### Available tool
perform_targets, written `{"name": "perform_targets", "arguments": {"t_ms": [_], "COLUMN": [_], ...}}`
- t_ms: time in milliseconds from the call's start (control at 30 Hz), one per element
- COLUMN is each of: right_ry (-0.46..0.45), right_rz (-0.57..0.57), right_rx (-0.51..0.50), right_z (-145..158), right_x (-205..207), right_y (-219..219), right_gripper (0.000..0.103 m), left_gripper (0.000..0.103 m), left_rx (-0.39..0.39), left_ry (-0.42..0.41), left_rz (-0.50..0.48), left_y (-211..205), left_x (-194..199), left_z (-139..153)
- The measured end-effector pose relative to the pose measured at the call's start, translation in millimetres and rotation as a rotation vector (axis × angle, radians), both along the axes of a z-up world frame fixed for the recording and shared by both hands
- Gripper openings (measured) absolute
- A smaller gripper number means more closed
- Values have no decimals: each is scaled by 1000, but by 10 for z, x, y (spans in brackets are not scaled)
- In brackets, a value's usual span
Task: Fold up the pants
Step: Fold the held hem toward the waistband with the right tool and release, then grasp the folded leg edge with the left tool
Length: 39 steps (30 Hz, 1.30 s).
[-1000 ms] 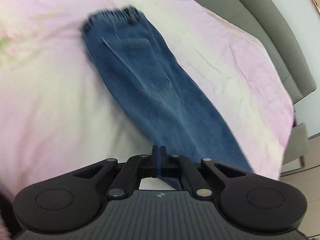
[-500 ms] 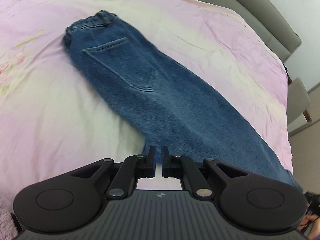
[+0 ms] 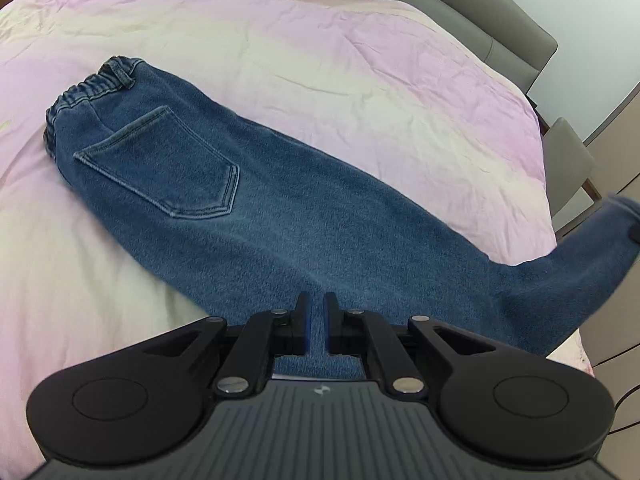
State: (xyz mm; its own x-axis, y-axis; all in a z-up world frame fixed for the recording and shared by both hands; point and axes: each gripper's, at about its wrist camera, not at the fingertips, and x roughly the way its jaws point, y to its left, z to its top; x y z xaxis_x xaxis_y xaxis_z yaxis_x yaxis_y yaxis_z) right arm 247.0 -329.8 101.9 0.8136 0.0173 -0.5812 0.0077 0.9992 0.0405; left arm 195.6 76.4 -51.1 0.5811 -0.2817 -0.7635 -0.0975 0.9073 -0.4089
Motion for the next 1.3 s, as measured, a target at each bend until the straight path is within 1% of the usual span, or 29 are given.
{"name": "perform_targets", "arguments": {"t_ms": [67,133,233,333,500,600,667,700,733,800,867,933,1067,1167,1233,1267,1300], "right_ry": [16,39,104,198,345,421,437,442,446,451,448,447,421,388,372,370,371], "right_rz": [92,171,284,366,466,495,525,555,575,606,630,648,641,604,567,543,521], "right_rx": [-30,-68,-120,-155,-255,-291,-320,-317,-293,-253,-258,-236,-225,-238,-244,-245,-242], "right_z": [-26,-124,-423,-791,-1470,-1766,-1861,-1884,-1879,-1839,-1777,-1692,-1460,-1319,-1246,-1211,-1191], "right_x": [114,202,284,333,246,213,129,87,40,-10,-47,-65,-85,-57,-28,-10,10], "right_y": [439,845,1437,1880,2362,2414,2434,2473,2467,2479,2504,2478,2315,2107,1915,1802,1698], "right_gripper": [5,5,5,5,7,13,19,33,42,51,51,51,51,51,48,48,44], "left_gripper": [4,4,4,4,5,7,8,8,9,10,12,14,16,17,19,19,21], "left_rx": [-6,-11,-14,-8,-21,-24,-26,-29,-32,-35,-38,-37,-34,-72,-100,-102,-101], "left_ry": [-6,-15,-15,-7,12,29,38,41,45,51,52,48,28,0,-19,-26,-33], "left_rz": [3,-1,-1,-3,-3,-1,3,5,7,10,11,7,-4,-27,-46,-51,-55], "left_y": [55,111,198,273,406,462,495,507,520,530,528,519,495,467,433,409,382], "left_x": [33,66,132,193,260,286,295,297,302,305,297,284,278,294,309,320,332], "left_z": [21,37,23,-21,-144,-220,-259,-274,-288,-305,-301,-275,-195,-135,-110,-101,-94]}}
